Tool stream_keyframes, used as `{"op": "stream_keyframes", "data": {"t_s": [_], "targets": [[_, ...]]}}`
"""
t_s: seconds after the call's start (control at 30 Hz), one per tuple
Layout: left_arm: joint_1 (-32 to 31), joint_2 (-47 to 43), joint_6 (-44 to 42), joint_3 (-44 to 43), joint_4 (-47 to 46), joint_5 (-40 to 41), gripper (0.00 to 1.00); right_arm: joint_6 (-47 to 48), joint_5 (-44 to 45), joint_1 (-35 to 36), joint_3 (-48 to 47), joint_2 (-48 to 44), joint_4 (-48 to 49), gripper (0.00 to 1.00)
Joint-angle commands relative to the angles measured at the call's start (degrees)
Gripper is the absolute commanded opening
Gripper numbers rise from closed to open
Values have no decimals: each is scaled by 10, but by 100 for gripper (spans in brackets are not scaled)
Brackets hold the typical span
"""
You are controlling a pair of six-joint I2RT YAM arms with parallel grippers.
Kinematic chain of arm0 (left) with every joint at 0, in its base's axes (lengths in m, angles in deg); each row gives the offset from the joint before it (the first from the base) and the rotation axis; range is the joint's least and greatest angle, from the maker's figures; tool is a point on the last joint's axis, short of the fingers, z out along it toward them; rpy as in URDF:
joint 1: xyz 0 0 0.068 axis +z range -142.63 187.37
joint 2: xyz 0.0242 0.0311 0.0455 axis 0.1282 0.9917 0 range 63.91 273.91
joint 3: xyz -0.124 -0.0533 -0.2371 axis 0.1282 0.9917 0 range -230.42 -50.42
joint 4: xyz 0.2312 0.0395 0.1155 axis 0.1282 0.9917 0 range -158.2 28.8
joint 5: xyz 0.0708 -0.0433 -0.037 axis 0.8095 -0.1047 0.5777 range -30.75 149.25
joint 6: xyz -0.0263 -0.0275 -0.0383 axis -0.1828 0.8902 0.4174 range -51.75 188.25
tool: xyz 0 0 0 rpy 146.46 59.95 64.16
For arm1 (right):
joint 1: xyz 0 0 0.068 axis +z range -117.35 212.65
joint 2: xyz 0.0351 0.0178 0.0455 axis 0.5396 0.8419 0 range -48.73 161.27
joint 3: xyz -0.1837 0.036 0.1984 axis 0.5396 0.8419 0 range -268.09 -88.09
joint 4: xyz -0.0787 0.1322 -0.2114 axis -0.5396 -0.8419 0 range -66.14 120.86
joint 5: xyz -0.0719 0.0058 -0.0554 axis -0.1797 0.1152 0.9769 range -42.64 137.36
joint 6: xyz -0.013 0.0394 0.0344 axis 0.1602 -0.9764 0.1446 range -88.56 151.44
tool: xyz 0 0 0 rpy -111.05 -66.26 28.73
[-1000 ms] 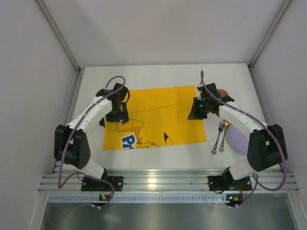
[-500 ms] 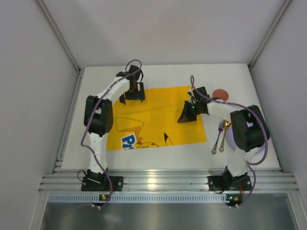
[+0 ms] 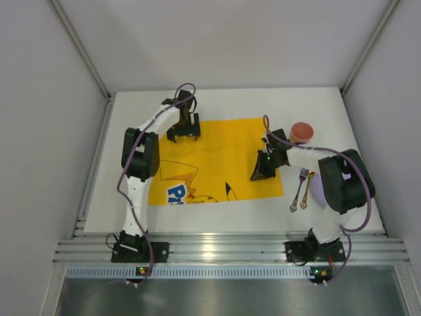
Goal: Set the dinner table for one person
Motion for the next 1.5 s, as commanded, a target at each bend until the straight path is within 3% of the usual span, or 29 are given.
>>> {"op": "stream_keyframes", "data": {"t_s": [0.0, 0.37, 0.6, 0.7, 0.73, 0.8, 0.83, 0.93, 1.07, 1.27, 1.37, 1.47], "targets": [[5, 24, -17, -29, -34, -4, 98, 15, 52, -12, 19, -20, -41, 0], [5, 34, -10, -40, -30, -34, 98, 18, 55, -27, 17, -32, -59, 0], [6, -17, 1, -54, -20, -34, 99, 74, 3, -22, -166, -34, -134, 4], [6, -43, 2, -82, -4, -34, 99, 99, -12, -20, -271, -34, -190, 29], [6, -51, 2, -84, -2, -30, 98, 106, -8, -20, -298, -40, -204, 54], [6, -82, 6, -78, -1, -27, 99, 121, 38, -21, -378, -52, -247, 79], [6, -92, 7, -74, -2, -25, 98, 126, 63, -21, -400, -56, -259, 99], [7, -142, 18, -29, -26, -41, 99, 130, 168, -43, -467, -61, -304, 100], [5, -231, 45, 87, -69, -42, 99, 90, 225, -149, -446, -67, -327, 100], [0, -355, 30, 285, -210, -46, 99, 48, 176, -291, -407, -39, -340, 100], [-3, -404, 21, 349, -254, -60, 99, 47, 176, -305, -427, -9, -339, 97], [-3, -422, 22, 366, -239, -57, 99, 51, 181, -306, -447, 21, -343, 94]]}}
